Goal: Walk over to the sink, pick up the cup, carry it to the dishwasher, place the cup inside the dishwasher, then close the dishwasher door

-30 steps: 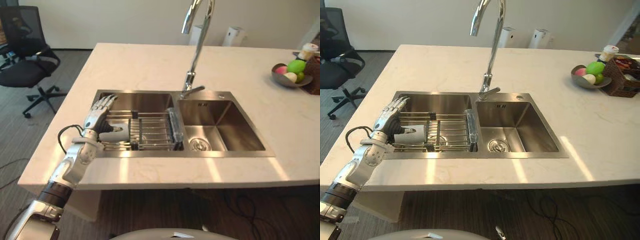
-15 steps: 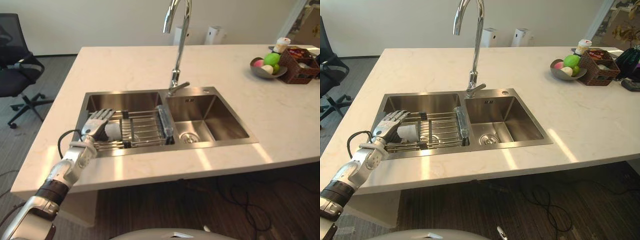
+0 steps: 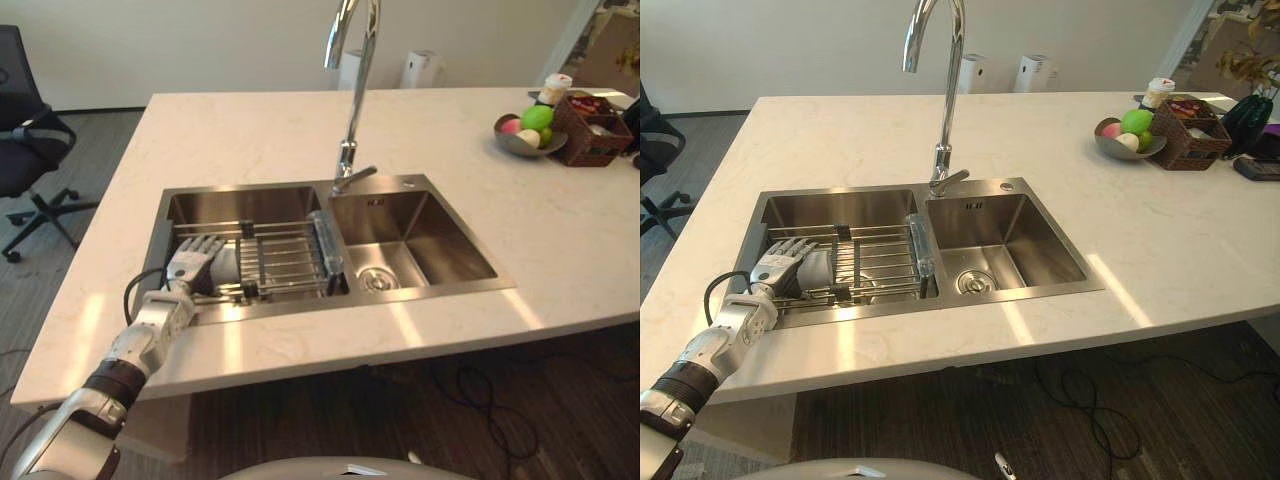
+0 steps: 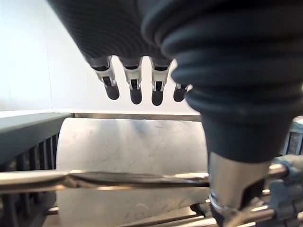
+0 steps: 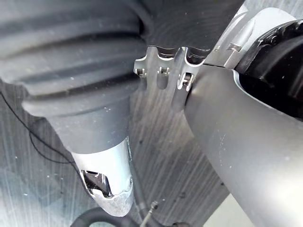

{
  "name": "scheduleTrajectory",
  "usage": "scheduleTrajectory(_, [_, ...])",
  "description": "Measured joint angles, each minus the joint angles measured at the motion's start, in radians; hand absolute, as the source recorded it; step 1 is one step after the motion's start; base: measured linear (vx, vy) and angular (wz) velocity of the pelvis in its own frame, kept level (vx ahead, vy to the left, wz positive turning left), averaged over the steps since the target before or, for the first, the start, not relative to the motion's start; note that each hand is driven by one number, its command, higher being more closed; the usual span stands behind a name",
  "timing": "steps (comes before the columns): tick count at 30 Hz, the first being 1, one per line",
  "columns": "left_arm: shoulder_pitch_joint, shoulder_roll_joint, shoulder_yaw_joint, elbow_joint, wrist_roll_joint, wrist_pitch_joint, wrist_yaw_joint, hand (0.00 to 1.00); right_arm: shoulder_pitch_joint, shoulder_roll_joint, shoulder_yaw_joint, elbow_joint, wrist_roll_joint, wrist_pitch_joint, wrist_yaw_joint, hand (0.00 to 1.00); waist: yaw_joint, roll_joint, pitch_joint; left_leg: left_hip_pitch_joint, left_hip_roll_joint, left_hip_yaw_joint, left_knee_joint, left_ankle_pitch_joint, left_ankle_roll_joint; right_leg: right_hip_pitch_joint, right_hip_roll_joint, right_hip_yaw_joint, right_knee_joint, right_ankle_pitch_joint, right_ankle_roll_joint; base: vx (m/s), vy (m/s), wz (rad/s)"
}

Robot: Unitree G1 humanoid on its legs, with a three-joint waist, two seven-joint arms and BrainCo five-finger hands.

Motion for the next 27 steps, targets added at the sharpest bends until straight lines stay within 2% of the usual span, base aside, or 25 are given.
scheduleTrajectory(2, [-0.011,-0.004,0.0,0.03,0.005,-0.004,0.026,0.0,-0.001,-0.003,0.0,0.0,-0.001,0.0,0.002,0.0,0.001,0.003,0.003,0.0,0.001,0.003,0.0,0.001,0.001,-0.003,0.0,0.0,0.0,-0.001,0.001,-0.09,-0.017,-0.08])
scheduleTrajectory(4, [-0.016,-0.004,0.002,0.049,-0.004,-0.05,0.041,0.0,0.0,-0.003,0.0,0.0,-0.004,0.0,0.004,0.0,0.001,0.004,0.005,0.0,0.001,0.004,0.0,0.0,0.0,-0.004,-0.001,0.0,0.0,-0.001,0.001,-0.08,-0.013,-0.04])
scheduleTrajectory(5, [-0.022,-0.003,-0.003,0.063,-0.016,-0.134,0.057,0.0,0.0,-0.005,0.0,0.0,-0.007,0.0,0.004,0.0,0.001,0.005,0.007,0.0,0.001,0.004,0.0,0.0,0.0,-0.004,-0.001,0.001,0.001,-0.001,0.002,-0.05,-0.007,0.0])
scheduleTrajectory(6, [-0.022,-0.002,-0.008,0.062,-0.023,-0.184,0.064,0.0,0.0,-0.005,0.0,0.0,-0.007,0.0,0.004,0.0,0.002,0.005,0.008,0.0,0.001,0.004,0.0,0.0,0.0,-0.004,-0.001,0.001,0.001,-0.001,0.002,-0.05,-0.008,0.01])
scheduleTrajectory(7, [-0.026,0.009,-0.052,0.046,-0.034,-0.275,0.074,0.0,0.0,-0.006,-0.001,0.001,-0.008,0.001,0.005,0.0,0.004,0.005,0.008,0.0,0.001,0.003,0.0,0.0,-0.001,-0.005,-0.002,0.001,0.003,-0.002,0.003,-0.03,-0.008,0.02])
scheduleTrajectory(8, [-0.035,0.015,-0.098,0.022,-0.073,-0.328,0.089,0.0,0.0,-0.007,-0.004,0.001,-0.008,0.001,0.007,0.0,0.004,0.005,0.008,0.0,0.001,0.003,0.0,-0.001,-0.002,-0.005,-0.002,0.0,0.004,-0.004,0.006,0.0,0.0,0.0])
scheduleTrajectory(9, [-0.043,0.017,-0.113,0.009,-0.107,-0.339,0.091,0.0,0.0,-0.006,-0.007,0.001,-0.008,0.001,0.011,0.0,0.003,0.004,0.009,0.0,0.001,0.003,0.0,-0.001,-0.002,-0.006,-0.003,0.0,0.006,-0.005,0.009,0.0,0.0,0.0])
scheduleTrajectory(11, [-0.059,0.034,-0.17,-0.048,-0.238,-0.395,0.091,0.0,0.001,-0.003,-0.033,0.001,-0.009,0.003,0.033,0.0,-0.004,0.003,0.011,0.0,0.0,0.0,0.0,-0.002,-0.003,-0.009,-0.005,-0.002,0.015,-0.014,0.018,0.0,0.0,0.0])
scheduleTrajectory(14, [-0.058,0.037,-0.183,-0.081,-0.335,-0.441,0.093,0.0,0.004,-0.004,-0.051,0.001,-0.009,0.002,0.053,0.0,-0.004,0.011,0.018,-0.001,0.0,-0.001,0.0,0.0,0.0,-0.008,-0.005,-0.006,0.016,-0.014,0.018,0.03,-0.011,0.02])
scheduleTrajectory(19, [-0.059,0.066,-0.197,-0.115,-0.387,-0.433,0.137,0.0,0.003,-0.003,-0.086,0.001,-0.03,0.001,0.072,0.0,0.002,0.013,0.025,0.0,0.0,-0.011,0.001,-0.001,-0.001,-0.007,-0.005,-0.013,0.027,-0.014,0.018,0.04,-0.013,0.06])
scheduleTrajectory(22, [-0.058,0.082,-0.182,-0.141,-0.379,-0.371,0.207,0.0,0.004,-0.002,-0.084,0.002,-0.03,-0.001,0.069,0.0,0.002,0.012,0.028,0.0,0.0,-0.018,0.001,-0.001,-0.001,-0.005,-0.005,-0.022,0.034,-0.013,0.017,0.01,-0.013,0.07])
scheduleTrajectory(23, [-0.055,0.078,-0.143,-0.144,-0.35,-0.325,0.24,0.0,0.004,0.0,-0.067,0.001,-0.029,-0.009,0.067,0.0,0.0,0.013,0.033,0.0,0.0,-0.023,0.001,-0.001,-0.001,-0.003,-0.005,-0.029,0.035,-0.013,0.017,-0.02,-0.015,0.07])
scheduleTrajectory(27, [-0.037,0.071,0.006,-0.093,-0.24,-0.266,0.303,0.0,0.006,0.004,-0.023,0.0,-0.028,-0.044,0.038,0.0,-0.006,0.013,0.043,-0.001,0.0,-0.022,0.0,-0.001,-0.001,-0.004,-0.005,-0.031,0.033,-0.014,0.017,-0.04,-0.009,-0.01])
